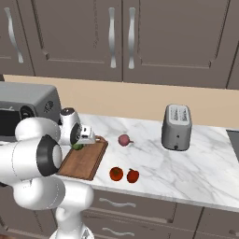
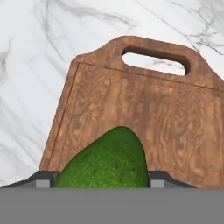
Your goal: Place the avocado, onion, tomato, and bell pepper on the cutting board.
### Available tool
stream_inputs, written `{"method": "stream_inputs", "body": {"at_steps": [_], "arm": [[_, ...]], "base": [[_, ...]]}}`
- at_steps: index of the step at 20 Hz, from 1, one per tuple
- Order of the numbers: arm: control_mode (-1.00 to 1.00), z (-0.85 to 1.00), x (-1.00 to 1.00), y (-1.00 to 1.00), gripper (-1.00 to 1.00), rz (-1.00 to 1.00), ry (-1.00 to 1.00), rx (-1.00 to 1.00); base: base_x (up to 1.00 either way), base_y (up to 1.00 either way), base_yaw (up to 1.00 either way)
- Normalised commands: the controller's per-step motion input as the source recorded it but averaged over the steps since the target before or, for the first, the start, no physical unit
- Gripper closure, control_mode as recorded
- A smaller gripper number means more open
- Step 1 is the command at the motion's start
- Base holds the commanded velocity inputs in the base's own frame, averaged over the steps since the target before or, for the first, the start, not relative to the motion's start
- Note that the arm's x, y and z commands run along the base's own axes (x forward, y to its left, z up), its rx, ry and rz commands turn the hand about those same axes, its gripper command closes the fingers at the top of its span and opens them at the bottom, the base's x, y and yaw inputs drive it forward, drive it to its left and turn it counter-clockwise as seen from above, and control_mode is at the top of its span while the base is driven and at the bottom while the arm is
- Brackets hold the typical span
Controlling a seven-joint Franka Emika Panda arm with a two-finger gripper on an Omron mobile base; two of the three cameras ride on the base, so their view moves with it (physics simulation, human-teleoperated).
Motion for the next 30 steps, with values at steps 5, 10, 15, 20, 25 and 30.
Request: {"method": "stream_inputs", "body": {"at_steps": [5, 10, 15, 20, 25, 30], "arm": [[-1.0, -0.09, 0.0, 0.0, -1.0, -0.01, 0.0, 0.0], [-1.0, 0.01, -0.01, -0.03, -1.0, -0.02, 0.0, 0.01], [-1.0, 0.16, -0.09, -0.01, -1.0, -0.04, 0.0, 0.0], [-1.0, 0.44, -0.18, -0.01, -1.0, -0.05, 0.0, 0.0], [-1.0, 0.46, -0.14, -0.12, -1.0, -0.06, 0.0, 0.0], [-1.0, 0.31, 0.0, -0.49, -1.0, -0.02, 0.0, 0.0]], "base": [[0.0, 0.0, 0.0], [0.0, 0.0, 0.0], [0.0, 0.0, 0.0], [0.0, 0.0, 0.0], [0.0, 0.0, 0.0], [0.0, 0.0, 0.0]]}}
